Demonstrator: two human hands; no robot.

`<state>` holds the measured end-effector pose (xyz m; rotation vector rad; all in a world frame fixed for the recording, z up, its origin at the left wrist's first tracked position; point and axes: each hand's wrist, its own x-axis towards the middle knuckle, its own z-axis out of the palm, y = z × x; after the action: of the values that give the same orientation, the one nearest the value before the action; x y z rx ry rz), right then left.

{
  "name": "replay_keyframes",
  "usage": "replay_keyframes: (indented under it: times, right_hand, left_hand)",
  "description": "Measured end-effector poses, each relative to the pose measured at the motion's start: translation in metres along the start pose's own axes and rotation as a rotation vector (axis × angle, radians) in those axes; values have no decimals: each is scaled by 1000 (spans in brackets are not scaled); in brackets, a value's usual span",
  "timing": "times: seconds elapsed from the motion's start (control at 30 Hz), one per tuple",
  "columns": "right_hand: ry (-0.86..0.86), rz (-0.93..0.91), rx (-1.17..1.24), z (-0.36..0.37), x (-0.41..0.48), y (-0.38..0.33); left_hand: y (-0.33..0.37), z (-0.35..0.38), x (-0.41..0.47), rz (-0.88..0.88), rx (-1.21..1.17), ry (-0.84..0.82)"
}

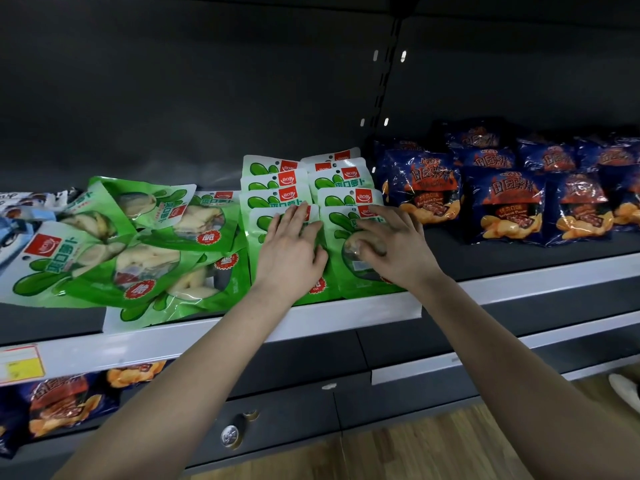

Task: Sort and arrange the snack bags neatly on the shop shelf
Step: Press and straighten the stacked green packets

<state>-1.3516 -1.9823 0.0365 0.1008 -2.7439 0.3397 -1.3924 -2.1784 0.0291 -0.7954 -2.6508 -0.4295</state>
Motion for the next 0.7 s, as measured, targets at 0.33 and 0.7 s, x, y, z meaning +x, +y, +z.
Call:
replay_keyframes:
  times: [0.33, 0.7]
  right_hand:
    - [31, -126, 68, 0, 28, -49]
    - [-11, -337, 172, 28, 62, -152]
  left_hand:
    - [-17, -22, -6, -81, 22, -33]
    - [-95, -64, -50, -341, 116, -71]
